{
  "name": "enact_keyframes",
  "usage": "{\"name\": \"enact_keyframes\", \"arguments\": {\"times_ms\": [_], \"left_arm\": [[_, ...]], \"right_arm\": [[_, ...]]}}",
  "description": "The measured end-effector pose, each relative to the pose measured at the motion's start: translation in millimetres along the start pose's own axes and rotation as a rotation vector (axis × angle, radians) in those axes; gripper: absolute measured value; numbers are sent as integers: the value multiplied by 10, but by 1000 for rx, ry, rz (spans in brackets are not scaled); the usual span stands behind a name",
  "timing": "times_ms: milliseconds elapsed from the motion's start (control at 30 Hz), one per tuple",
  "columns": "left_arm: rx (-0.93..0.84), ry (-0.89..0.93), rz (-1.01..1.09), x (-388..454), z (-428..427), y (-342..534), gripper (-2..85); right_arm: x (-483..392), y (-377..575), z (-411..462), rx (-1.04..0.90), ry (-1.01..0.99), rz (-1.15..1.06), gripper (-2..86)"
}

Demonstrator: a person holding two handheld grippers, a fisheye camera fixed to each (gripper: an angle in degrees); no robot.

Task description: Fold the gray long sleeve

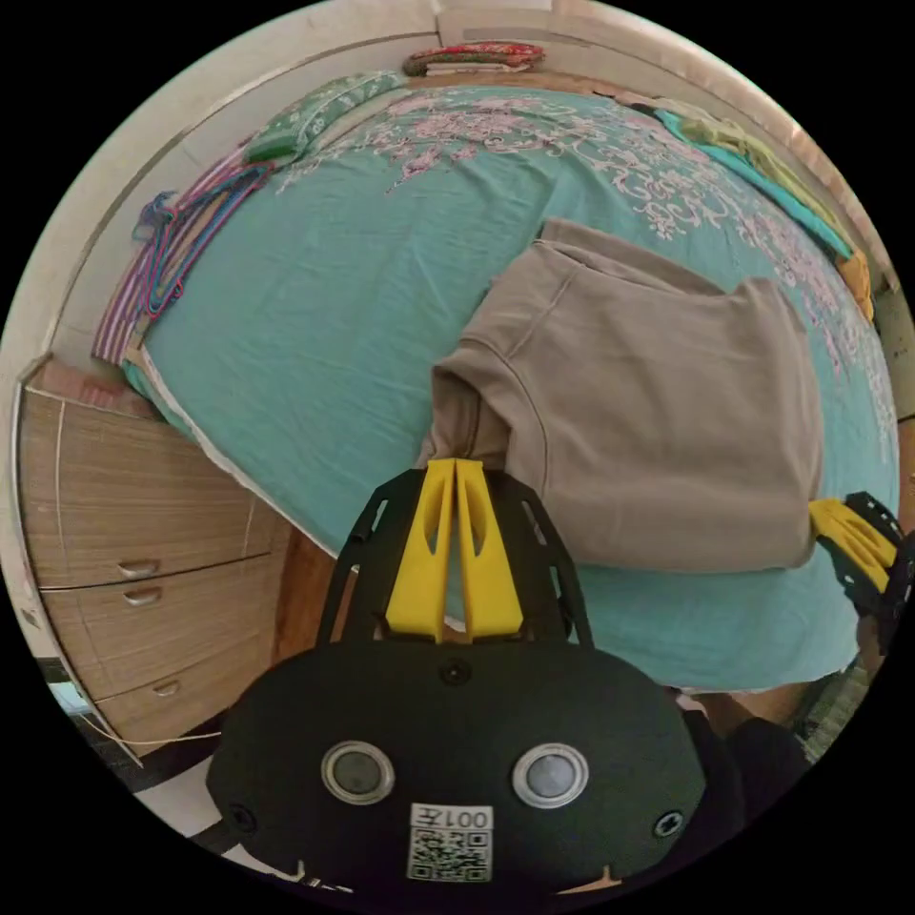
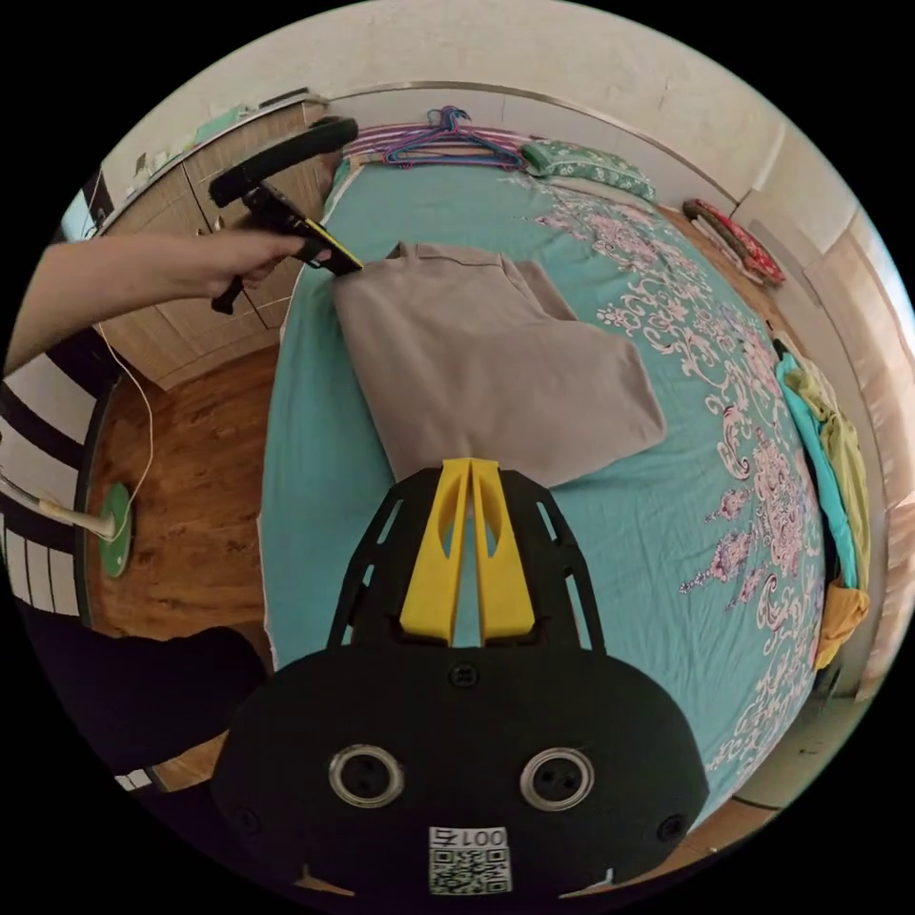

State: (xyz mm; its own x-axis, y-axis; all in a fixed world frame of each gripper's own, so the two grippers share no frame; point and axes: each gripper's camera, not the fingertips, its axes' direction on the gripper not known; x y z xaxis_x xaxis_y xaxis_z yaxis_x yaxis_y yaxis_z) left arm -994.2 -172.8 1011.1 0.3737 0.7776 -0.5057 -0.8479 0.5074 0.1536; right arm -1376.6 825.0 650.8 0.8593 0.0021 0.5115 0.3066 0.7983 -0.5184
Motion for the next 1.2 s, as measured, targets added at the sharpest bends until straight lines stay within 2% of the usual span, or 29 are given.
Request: {"name": "enact_keyframes", "arguments": {"times_ms": [67,233,400,567,633,700,767,900,1100,1200], "left_arm": [[-11,-81,17,254,-20,-16,-10],[5,-188,-122,620,-413,69,-10],[191,-273,40,1663,-1626,366,-10],[419,-341,138,3094,-2908,867,-10],[506,-302,124,3646,-3370,1056,-10],[569,-151,188,4384,-3902,1243,-10],[598,-80,247,4940,-4235,1332,-10],[683,-65,353,6147,-4858,1439,-10],[803,84,536,7568,-5379,1390,-10],[847,168,598,8248,-5526,1291,-10]], "right_arm": [[-171,161,88,15,46,-39,3],[-313,565,83,-38,130,-51,1],[-281,1778,-831,55,432,78,1],[-227,3338,-2050,80,560,270,0],[-211,3988,-2531,85,550,355,1],[-235,4825,-3116,41,551,407,1],[-261,5458,-3567,34,580,463,2],[-266,6839,-4407,91,549,595,6],[-151,8483,-4837,193,466,776,32],[-67,9208,-4888,181,502,860,53]]}}
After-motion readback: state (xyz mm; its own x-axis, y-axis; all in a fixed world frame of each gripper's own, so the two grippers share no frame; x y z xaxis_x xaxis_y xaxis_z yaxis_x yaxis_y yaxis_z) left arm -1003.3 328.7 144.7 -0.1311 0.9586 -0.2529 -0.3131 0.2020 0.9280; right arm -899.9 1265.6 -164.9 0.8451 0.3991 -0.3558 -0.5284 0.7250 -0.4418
